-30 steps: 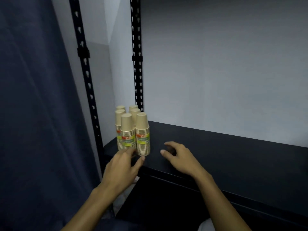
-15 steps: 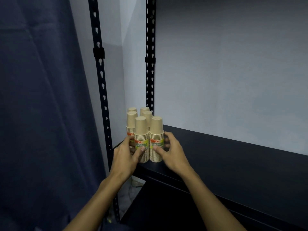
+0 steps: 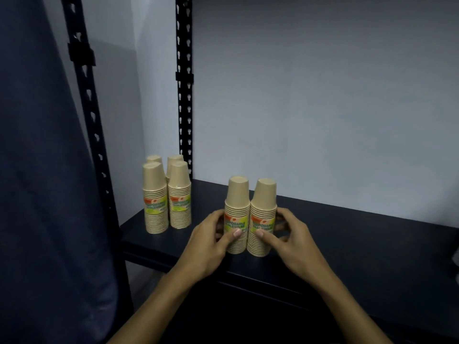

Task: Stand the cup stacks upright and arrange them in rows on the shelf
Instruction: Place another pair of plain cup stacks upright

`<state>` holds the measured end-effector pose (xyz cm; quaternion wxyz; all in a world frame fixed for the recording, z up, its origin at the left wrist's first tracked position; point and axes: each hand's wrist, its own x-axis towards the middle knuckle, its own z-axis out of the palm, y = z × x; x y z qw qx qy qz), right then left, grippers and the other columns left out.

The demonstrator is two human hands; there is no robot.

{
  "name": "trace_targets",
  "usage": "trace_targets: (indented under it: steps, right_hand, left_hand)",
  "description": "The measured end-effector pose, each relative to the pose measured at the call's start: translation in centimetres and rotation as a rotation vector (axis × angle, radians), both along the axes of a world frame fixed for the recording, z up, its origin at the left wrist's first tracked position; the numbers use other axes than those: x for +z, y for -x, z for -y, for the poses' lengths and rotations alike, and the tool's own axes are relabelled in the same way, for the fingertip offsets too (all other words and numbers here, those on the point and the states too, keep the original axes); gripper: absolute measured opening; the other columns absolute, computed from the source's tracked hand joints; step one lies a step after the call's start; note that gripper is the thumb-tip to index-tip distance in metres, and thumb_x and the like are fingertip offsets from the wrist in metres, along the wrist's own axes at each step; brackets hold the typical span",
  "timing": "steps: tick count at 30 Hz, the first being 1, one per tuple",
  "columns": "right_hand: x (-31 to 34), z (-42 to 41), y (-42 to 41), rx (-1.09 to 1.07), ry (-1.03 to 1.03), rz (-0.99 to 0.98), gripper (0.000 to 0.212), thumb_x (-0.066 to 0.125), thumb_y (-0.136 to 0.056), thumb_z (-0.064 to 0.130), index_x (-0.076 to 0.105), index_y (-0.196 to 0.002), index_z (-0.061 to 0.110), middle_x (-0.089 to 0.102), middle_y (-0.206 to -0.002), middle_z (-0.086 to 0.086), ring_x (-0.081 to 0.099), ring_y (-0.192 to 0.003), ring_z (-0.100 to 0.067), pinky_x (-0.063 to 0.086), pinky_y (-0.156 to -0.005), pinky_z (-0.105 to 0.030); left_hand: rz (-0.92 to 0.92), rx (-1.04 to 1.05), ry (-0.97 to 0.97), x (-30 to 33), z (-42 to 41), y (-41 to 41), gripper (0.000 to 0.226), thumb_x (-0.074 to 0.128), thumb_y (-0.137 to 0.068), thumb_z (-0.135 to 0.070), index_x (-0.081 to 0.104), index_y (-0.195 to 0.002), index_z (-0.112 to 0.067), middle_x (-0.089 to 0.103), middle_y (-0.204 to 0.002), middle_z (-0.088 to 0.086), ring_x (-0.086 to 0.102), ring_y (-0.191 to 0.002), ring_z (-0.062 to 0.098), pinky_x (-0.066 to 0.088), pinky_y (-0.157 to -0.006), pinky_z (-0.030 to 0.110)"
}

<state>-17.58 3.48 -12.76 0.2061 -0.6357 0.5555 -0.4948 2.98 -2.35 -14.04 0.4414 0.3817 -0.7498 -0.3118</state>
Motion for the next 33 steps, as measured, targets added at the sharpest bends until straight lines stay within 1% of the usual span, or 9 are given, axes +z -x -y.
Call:
trace_targets:
  steps: [4, 9, 12, 16, 21, 25, 28, 31, 33]
  right_hand:
    - [-0.1, -1.5, 3.2, -0.073, 0.012, 0.038, 0.051, 0.077, -0.086, 0.028, 0.056, -0.132, 0.025, 0.067, -0.119, 0.011, 0.062, -0.098, 0.003, 0.051, -0.075, -0.012]
    - [-0.7, -2.5, 6.4, -0.161, 0.022, 0.043, 0.047, 0.075, -0.087, 0.028, 0.057, -0.131, 0.026, 0.070, -0.114, 0.015, 0.064, -0.099, 0.001, 0.051, -0.078, -0.013]
    - [-1.2, -2.3, 7.8, -0.188, -0.016, 0.005, 0.048, 0.077, -0.086, 0.030, 0.056, -0.129, 0.029, 0.070, -0.114, 0.016, 0.064, -0.102, 0.003, 0.051, -0.082, -0.013]
    - [-1.4, -1.1, 9.3, -0.222, -0.059, -0.058, 0.048, 0.078, -0.085, 0.031, 0.054, -0.127, 0.030, 0.068, -0.114, 0.017, 0.061, -0.103, 0.010, 0.049, -0.080, -0.010]
    - [-1.1, 1.4, 10.9, -0.240, -0.081, -0.085, 0.049, 0.079, -0.084, 0.031, 0.055, -0.127, 0.028, 0.067, -0.114, 0.020, 0.060, -0.103, 0.013, 0.048, -0.081, -0.007]
    - [-1.1, 3.5, 11.6, -0.261, -0.078, -0.085, 0.052, 0.079, -0.085, 0.029, 0.053, -0.130, 0.026, 0.065, -0.112, 0.021, 0.059, -0.098, 0.018, 0.048, -0.079, -0.004]
    - [-1.1, 5.2, 12.2, -0.276, -0.083, -0.089, 0.051, 0.079, -0.086, 0.027, 0.053, -0.130, 0.023, 0.063, -0.108, 0.022, 0.058, -0.092, 0.020, 0.046, -0.076, -0.001]
    - [-1.2, 6.7, 12.9, -0.288, -0.077, -0.094, 0.051, 0.078, -0.087, 0.026, 0.052, -0.130, 0.020, 0.062, -0.107, 0.022, 0.057, -0.088, 0.025, 0.045, -0.073, 0.001]
    - [-1.2, 7.7, 13.3, -0.299, -0.071, -0.096, 0.051, 0.078, -0.087, 0.026, 0.051, -0.130, 0.019, 0.063, -0.108, 0.017, 0.058, -0.087, 0.022, 0.044, -0.072, 0.001]
  left_hand:
    - [-0.028, -0.115, -0.051, 0.1, 0.6, 3.8, 0.053, 0.073, -0.089, -0.031, 0.053, -0.137, -0.020, 0.069, -0.122, -0.012, 0.064, -0.110, -0.006, 0.053, -0.096, 0.020]
    - [0.002, -0.218, -0.049, -0.1, 1.2, 7.9, 0.059, 0.078, -0.086, -0.024, 0.051, -0.138, -0.021, 0.067, -0.117, -0.016, 0.062, -0.105, -0.014, 0.049, -0.087, 0.008]
    - [0.019, -0.246, -0.040, -0.2, 2.1, 9.7, 0.060, 0.079, -0.085, -0.023, 0.051, -0.138, -0.021, 0.067, -0.115, -0.017, 0.061, -0.101, -0.017, 0.048, -0.084, 0.005]
    - [0.052, -0.261, -0.029, -0.2, 3.7, 11.0, 0.062, 0.080, -0.083, -0.025, 0.052, -0.138, -0.018, 0.069, -0.122, -0.010, 0.065, -0.107, -0.005, 0.050, -0.087, 0.008]
    - [0.108, -0.266, -0.004, 0.2, 5.7, 12.6, 0.061, 0.080, -0.083, -0.026, 0.051, -0.137, -0.020, 0.067, -0.123, -0.010, 0.064, -0.101, -0.005, 0.050, -0.084, 0.007]
    - [0.164, -0.251, 0.013, 0.5, 7.9, 13.8, 0.059, 0.081, -0.083, -0.027, 0.053, -0.134, -0.020, 0.067, -0.125, -0.008, 0.065, -0.105, 0.000, 0.051, -0.087, 0.010]
    - [0.191, -0.234, 0.014, 0.5, 9.4, 14.6, 0.059, 0.081, -0.082, -0.028, 0.053, -0.134, -0.018, 0.068, -0.125, -0.004, 0.067, -0.107, 0.006, 0.053, -0.089, 0.014]
    - [0.205, -0.208, 0.012, 0.5, 10.8, 15.6, 0.061, 0.080, -0.083, -0.030, 0.052, -0.135, -0.017, 0.067, -0.127, -0.002, 0.066, -0.111, 0.010, 0.054, -0.096, 0.024]
    - [0.198, -0.193, 0.001, 0.5, 11.6, 16.2, 0.062, 0.080, -0.083, -0.031, 0.051, -0.136, -0.018, 0.067, -0.128, -0.002, 0.066, -0.112, 0.011, 0.052, -0.096, 0.023]
